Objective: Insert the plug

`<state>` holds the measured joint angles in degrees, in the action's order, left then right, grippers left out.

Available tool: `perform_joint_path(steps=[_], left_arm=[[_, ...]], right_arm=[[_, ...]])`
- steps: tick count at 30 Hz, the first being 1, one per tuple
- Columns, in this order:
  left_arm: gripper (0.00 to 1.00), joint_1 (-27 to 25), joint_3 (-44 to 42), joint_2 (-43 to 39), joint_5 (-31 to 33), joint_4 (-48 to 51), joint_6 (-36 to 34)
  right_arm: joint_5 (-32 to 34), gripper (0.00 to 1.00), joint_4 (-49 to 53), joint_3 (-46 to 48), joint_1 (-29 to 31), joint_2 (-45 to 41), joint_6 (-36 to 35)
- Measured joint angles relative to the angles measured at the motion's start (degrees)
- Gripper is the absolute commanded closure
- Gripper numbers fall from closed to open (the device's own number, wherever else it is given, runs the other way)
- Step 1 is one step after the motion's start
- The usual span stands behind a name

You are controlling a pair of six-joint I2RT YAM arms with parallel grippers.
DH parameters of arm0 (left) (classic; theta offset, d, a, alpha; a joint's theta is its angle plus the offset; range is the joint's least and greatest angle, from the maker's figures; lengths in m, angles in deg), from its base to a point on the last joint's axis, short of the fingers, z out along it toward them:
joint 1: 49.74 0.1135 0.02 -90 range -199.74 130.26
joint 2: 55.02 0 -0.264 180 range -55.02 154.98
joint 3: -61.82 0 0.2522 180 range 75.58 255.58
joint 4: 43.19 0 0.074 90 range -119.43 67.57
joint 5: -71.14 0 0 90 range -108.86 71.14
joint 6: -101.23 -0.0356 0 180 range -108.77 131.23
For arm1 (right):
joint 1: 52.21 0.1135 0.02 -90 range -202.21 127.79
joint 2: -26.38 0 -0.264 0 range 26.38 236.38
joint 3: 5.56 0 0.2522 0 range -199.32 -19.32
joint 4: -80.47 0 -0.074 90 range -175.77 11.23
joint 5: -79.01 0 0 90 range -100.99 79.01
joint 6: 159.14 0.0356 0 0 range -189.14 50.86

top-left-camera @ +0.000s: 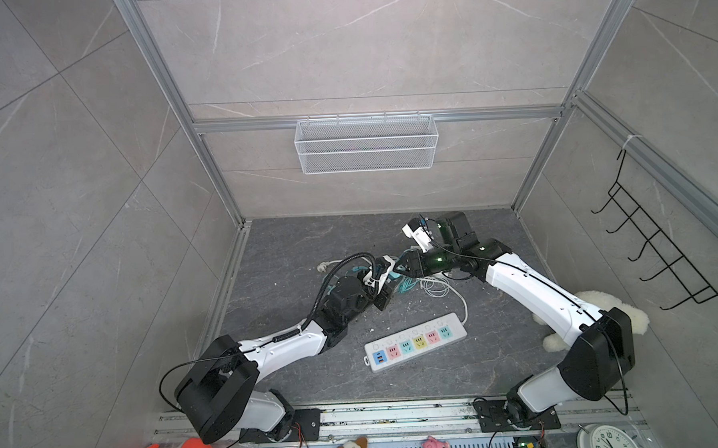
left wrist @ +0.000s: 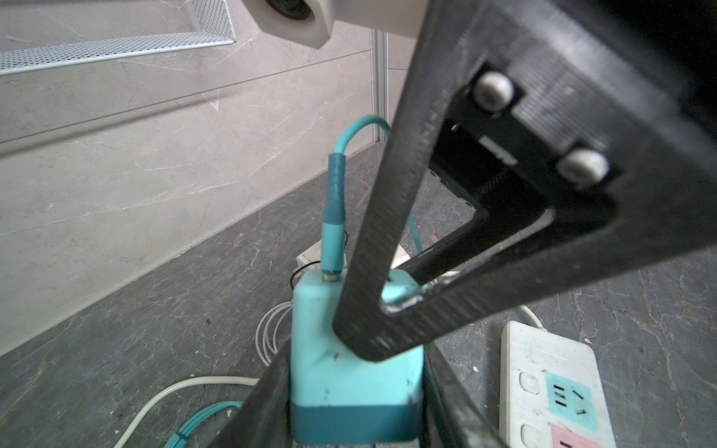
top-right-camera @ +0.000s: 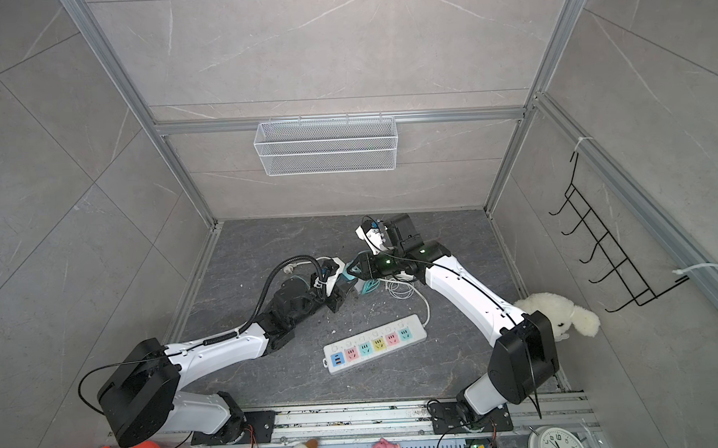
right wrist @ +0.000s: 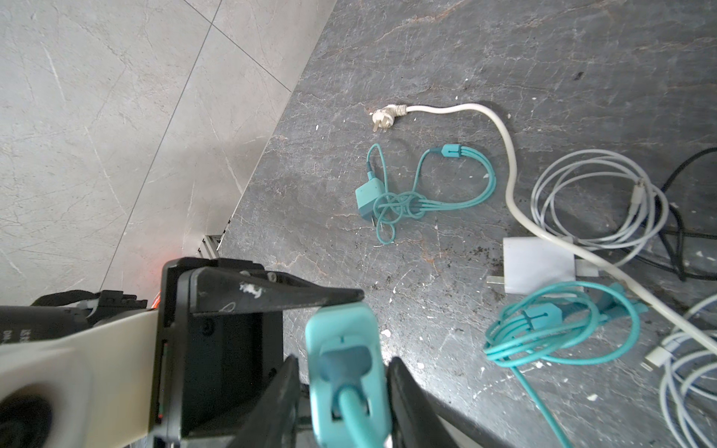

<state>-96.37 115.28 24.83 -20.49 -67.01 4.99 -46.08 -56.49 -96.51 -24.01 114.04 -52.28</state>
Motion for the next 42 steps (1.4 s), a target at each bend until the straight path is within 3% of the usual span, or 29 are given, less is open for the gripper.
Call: perform_joint_path(steps=[7,10,15,22,27,36,42], left_arm=[[0.61,0.13,0.0,0.0,0.0,-0.17,0.35],[0.44,0.13,0.0,0.0,0.17,-0.17,0.46],[0.27,-0.02,1.11,0.0,2.27,1.62,0.94],[0.22,-0.04,1.77,-2.08,4.76,7.02,1.92],[0.22,-0.04,1.79,-9.2,7.37,16.74,4.55],[0.25,-0.04,-2.25,-25.09,13.77,34.71,20.48],[0.29,-0.26,-8.11,-24.24,12.22,43.76,32.17]], right_arm=[[-0.31,0.78,-0.15,0.11,-0.37,0.0,-2.14],[-0.46,0.81,-0.15,0.11,-0.37,0.0,-2.49],[-0.52,0.86,-0.09,0.11,0.24,0.0,-2.32],[6.32,0.86,1.57,0.0,0.28,-1.05,-3.06],[13.49,0.85,4.46,-1.4,0.28,-2.82,-6.25],[15.91,0.85,6.91,1.77,0.28,-6.8,-13.66],[15.41,0.86,7.87,6.05,1.31,-7.58,-15.63]])
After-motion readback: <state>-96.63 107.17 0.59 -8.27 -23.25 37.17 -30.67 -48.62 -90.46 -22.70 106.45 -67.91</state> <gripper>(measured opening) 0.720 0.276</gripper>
